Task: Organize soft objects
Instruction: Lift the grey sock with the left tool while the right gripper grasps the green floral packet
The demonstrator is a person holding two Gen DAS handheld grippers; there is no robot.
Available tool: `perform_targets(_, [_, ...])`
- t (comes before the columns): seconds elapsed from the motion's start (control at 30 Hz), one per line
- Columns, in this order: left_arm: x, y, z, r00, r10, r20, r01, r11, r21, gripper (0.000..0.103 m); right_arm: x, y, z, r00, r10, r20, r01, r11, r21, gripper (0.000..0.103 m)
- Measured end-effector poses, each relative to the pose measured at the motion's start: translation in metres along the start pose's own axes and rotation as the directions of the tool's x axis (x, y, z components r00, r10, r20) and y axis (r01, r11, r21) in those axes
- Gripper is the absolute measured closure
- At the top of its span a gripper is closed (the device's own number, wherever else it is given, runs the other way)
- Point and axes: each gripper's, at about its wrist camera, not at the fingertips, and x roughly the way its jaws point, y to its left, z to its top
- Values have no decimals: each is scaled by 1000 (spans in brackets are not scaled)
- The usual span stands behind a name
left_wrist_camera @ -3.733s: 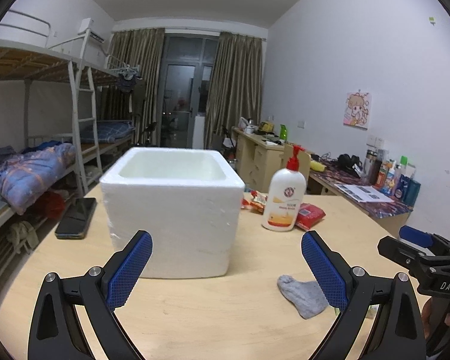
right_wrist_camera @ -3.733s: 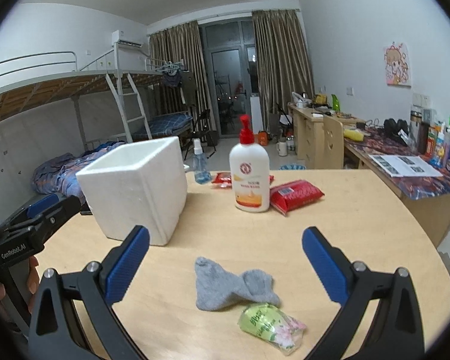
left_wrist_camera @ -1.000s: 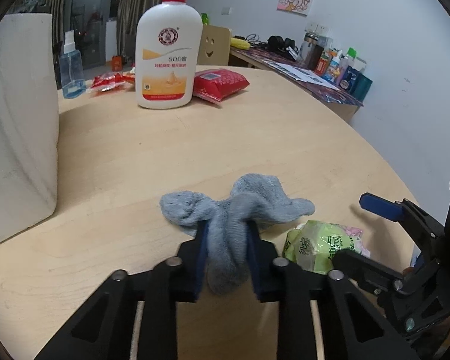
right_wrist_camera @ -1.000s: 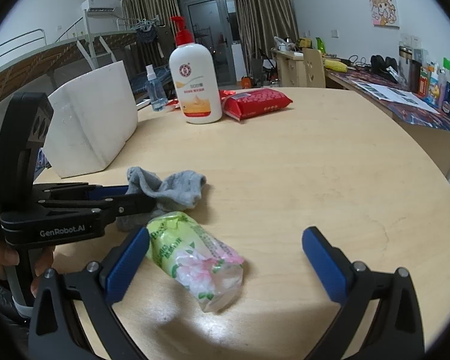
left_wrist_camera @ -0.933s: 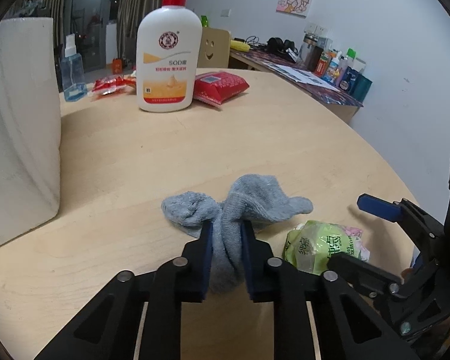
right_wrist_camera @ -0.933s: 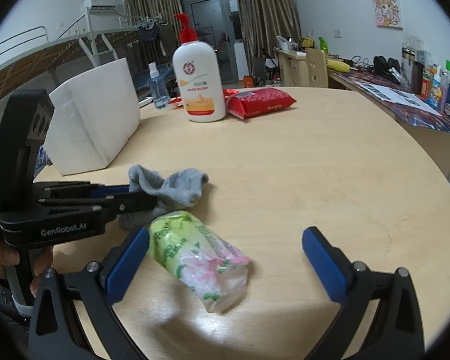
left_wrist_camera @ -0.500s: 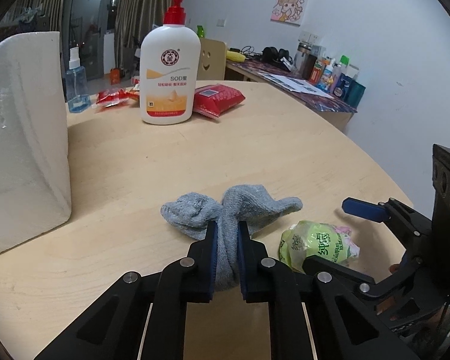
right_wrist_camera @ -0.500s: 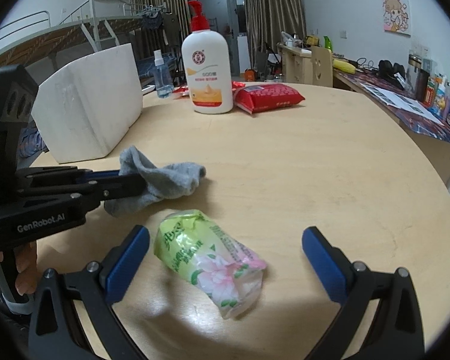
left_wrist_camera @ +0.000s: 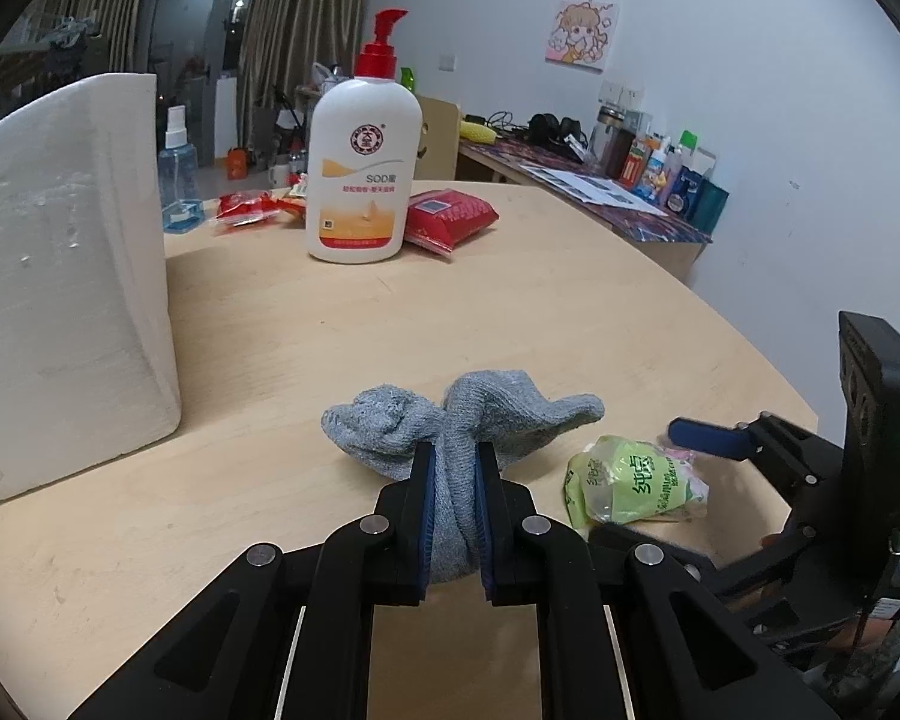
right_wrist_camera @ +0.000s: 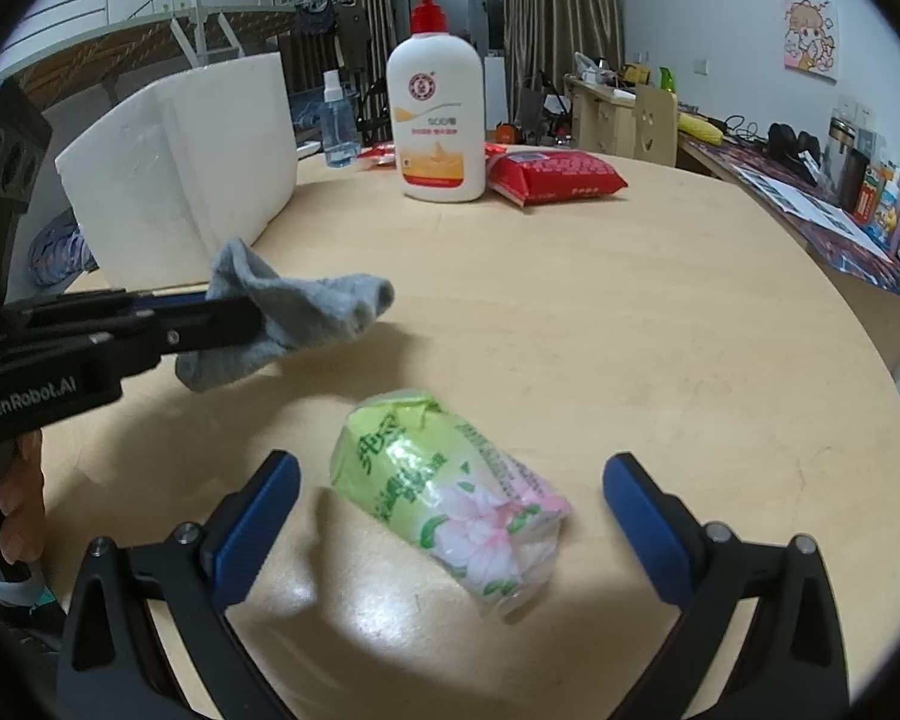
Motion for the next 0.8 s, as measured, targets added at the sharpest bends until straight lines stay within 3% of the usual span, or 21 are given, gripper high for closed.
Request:
perform_targets(0.03, [-2,1,0,1000,-1,3,1,1000,-2,90,0,1,0,1000,-3,-1,3,1000,0,13])
perform_targets(0.07, [-3,1,-1,1000,-1,5,1,1000,-3,90,1,2,-1,1000,-1,-8,1,1000,-5,28])
perform_targets(0.17, [-8,4,-2,1000,-1,13,1,1000,-9,90,2,6,-3,1000,0,-19,0,1000,-19,36])
perform_targets(0.27, [-13,6,-3,1000,-2,23,2,1000,-12,90,-2,7,-4,1000,3,-15,-3,1000,-18,61])
perform_targets(0.4, [-21,8,-4,999,0,41,1,1000,-14,90,-5,7,-6,999,33,8,-33,999,5,68])
perform_targets(0.8, [-67,5,-3,990,35,139,-35,999,2,90,-47,2,8,989,24,146,-33,997,65,68])
